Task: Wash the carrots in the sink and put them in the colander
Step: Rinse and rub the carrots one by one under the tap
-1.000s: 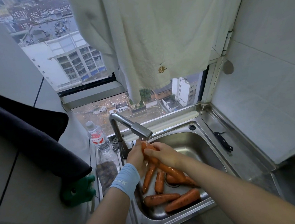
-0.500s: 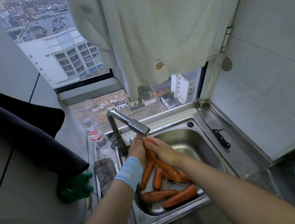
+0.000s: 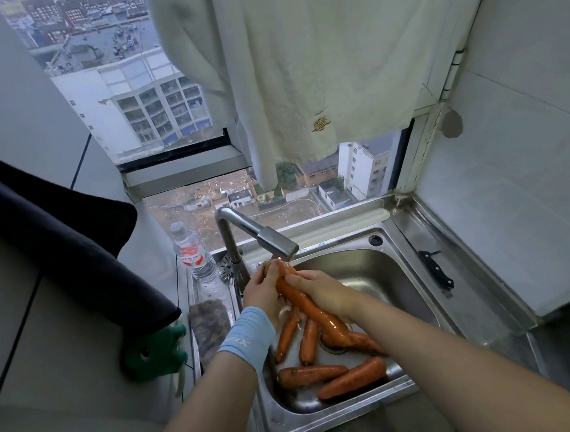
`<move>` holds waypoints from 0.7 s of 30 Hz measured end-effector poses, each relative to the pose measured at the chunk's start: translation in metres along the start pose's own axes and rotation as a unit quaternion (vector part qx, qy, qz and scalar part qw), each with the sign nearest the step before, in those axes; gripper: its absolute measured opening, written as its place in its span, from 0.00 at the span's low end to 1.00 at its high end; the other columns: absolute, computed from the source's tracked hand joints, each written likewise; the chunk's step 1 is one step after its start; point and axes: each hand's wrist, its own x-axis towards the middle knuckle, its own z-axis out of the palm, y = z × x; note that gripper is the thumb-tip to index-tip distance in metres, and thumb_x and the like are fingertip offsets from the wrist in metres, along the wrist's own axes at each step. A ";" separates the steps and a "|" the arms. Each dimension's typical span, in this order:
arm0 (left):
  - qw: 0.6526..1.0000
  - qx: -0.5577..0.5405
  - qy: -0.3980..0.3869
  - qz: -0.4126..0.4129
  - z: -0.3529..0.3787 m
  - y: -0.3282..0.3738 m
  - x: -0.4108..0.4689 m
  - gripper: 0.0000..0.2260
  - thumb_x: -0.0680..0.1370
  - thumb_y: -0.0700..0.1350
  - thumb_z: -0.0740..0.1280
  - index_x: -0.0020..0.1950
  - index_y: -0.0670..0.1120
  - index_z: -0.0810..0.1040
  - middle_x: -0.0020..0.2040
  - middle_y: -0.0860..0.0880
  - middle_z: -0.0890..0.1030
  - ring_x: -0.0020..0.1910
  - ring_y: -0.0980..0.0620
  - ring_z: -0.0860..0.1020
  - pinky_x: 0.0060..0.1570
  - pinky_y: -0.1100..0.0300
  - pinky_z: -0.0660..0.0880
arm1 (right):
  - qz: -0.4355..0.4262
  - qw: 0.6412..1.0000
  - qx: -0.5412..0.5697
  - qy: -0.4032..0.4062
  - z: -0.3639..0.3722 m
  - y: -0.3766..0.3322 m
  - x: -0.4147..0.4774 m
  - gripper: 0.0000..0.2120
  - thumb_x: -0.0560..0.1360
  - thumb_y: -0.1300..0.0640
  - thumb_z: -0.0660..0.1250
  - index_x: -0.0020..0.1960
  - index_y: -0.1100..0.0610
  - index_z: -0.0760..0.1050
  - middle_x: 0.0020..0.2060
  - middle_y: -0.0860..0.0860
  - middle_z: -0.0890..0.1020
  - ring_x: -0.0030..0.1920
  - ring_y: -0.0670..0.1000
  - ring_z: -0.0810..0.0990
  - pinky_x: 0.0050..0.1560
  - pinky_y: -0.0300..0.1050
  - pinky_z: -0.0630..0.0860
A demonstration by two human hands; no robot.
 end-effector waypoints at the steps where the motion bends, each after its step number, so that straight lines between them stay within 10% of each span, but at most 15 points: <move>1: 1.000 -0.001 -0.002 0.000 0.000 0.001 -0.002 0.09 0.82 0.47 0.66 0.61 0.48 0.80 0.53 0.45 0.84 0.52 0.47 0.82 0.48 0.53 0.80 | 0.000 0.999 -0.031 0.015 0.002 -0.001 0.002 0.35 0.71 0.31 0.66 0.57 0.61 0.81 0.46 0.63 0.85 0.42 0.63 0.82 0.49 0.59 0.79; 7: 0.996 0.074 -0.039 -0.005 -0.001 0.003 -0.002 0.13 0.83 0.43 0.64 0.68 0.49 0.74 0.60 0.42 0.81 0.57 0.44 0.81 0.59 0.49 0.78 | 0.020 0.989 -0.109 0.094 0.012 -0.012 -0.004 0.30 0.84 0.35 0.48 0.50 0.53 0.83 0.45 0.56 0.86 0.49 0.55 0.85 0.55 0.51 0.81; 12: 0.991 0.127 0.018 0.040 0.008 0.003 0.002 0.07 0.83 0.49 0.63 0.59 0.52 0.77 0.54 0.44 0.82 0.54 0.45 0.81 0.58 0.48 0.79 | 0.021 0.999 0.011 0.026 0.016 -0.005 -0.003 0.27 0.82 0.36 0.57 0.61 0.57 0.80 0.53 0.66 0.83 0.50 0.64 0.82 0.55 0.60 0.79; 21: 0.992 0.118 -0.017 0.031 -0.003 0.004 0.005 0.08 0.82 0.50 0.65 0.50 0.57 0.85 0.56 0.43 0.84 0.58 0.42 0.81 0.61 0.41 0.78 | 0.048 0.987 -0.088 0.123 0.020 -0.014 -0.002 0.33 0.81 0.32 0.55 0.44 0.58 0.84 0.37 0.57 0.85 0.37 0.55 0.83 0.44 0.51 0.80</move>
